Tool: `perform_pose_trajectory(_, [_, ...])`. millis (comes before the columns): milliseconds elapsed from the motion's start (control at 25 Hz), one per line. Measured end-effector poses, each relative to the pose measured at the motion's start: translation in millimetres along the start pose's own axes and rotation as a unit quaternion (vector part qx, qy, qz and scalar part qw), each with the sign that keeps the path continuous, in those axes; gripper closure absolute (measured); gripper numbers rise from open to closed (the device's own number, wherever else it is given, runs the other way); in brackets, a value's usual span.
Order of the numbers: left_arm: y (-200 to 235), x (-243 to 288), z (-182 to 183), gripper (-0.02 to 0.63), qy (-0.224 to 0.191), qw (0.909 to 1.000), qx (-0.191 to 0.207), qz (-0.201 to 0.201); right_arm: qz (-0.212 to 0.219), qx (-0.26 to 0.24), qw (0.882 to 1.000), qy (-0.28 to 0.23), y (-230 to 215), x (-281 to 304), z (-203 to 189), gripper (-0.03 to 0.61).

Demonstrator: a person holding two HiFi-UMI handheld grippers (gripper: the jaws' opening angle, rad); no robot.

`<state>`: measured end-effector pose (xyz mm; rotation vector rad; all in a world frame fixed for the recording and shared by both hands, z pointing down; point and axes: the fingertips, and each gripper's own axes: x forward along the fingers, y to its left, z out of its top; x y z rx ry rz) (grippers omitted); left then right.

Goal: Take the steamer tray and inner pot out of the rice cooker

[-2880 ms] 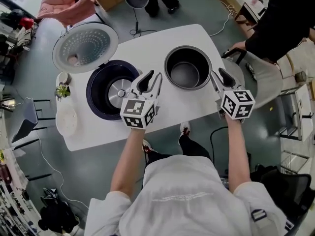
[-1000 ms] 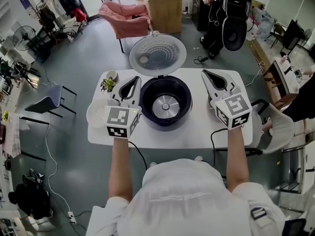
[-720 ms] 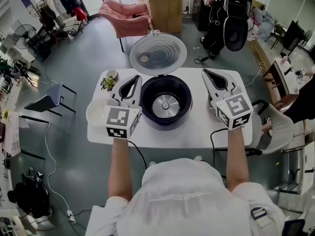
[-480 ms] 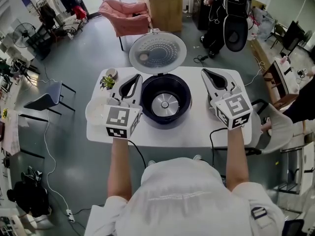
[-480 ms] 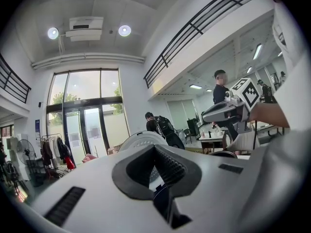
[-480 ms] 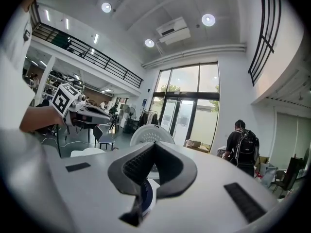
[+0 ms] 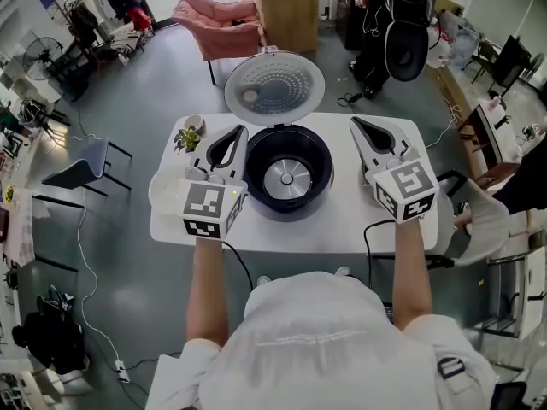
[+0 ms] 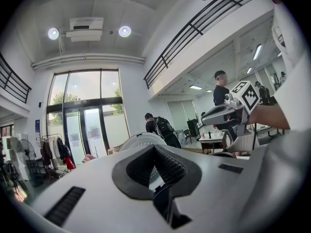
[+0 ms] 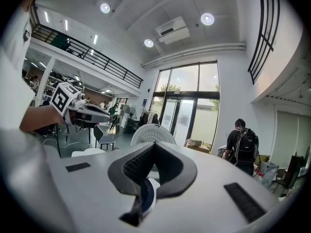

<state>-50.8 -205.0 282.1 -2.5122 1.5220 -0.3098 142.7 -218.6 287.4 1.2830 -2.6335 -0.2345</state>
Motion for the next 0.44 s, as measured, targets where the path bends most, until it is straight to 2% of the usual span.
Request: perform_pose_trajectory(440, [1.7, -0.7, -6.5, 0.598, 0.007, 1.0000, -0.004, 0.002, 0.002, 0.005, 1.000, 0.004, 0.4, 1.3, -5.8, 0.552])
